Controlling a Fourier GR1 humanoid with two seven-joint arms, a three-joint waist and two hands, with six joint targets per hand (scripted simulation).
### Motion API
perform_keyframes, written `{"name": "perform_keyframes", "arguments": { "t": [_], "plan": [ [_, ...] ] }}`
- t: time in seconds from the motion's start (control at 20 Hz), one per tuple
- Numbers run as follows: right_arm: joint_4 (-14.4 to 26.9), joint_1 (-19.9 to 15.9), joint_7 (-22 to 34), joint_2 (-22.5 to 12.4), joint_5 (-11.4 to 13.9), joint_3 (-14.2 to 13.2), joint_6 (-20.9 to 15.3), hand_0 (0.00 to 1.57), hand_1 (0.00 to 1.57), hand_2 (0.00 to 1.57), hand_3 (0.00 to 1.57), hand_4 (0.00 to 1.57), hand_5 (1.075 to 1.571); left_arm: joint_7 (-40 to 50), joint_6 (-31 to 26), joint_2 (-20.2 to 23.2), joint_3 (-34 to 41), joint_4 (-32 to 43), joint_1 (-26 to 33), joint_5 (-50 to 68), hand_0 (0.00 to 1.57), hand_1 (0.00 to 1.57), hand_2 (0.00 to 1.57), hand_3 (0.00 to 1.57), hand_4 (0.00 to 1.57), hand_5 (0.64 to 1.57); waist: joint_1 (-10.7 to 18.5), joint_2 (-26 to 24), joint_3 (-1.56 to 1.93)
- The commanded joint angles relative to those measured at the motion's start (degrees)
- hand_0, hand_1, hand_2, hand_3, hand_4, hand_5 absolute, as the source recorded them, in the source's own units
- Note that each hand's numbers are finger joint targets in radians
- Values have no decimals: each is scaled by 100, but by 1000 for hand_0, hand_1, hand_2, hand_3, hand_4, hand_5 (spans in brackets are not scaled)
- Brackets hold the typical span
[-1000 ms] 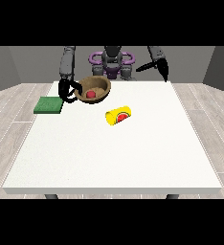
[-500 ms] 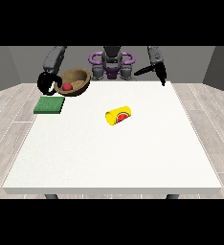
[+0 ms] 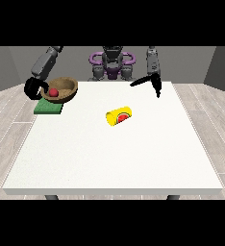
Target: Pick the cup and pour the ball into the bowl, then pick the bowl and place it on the pad
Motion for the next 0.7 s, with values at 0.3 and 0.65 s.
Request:
{"name": "perform_keyframes", "arguments": {
  "t": [0.3,0.65],
  "plan": [
    [825,-54,-1240,-1193,39,-456,649,1571,1571,1571,0,1033,1566,583,232,-124,-480,-1572,-207,-334,0,0,0,0,0,1563,352,1195,15],
    [1025,-222,-1645,-1202,240,-352,545,1571,1571,1571,343,1027,1571,868,402,-212,-699,-2226,-11,-587,0,0,0,0,0,1564,198,1404,8]
  ]
}}
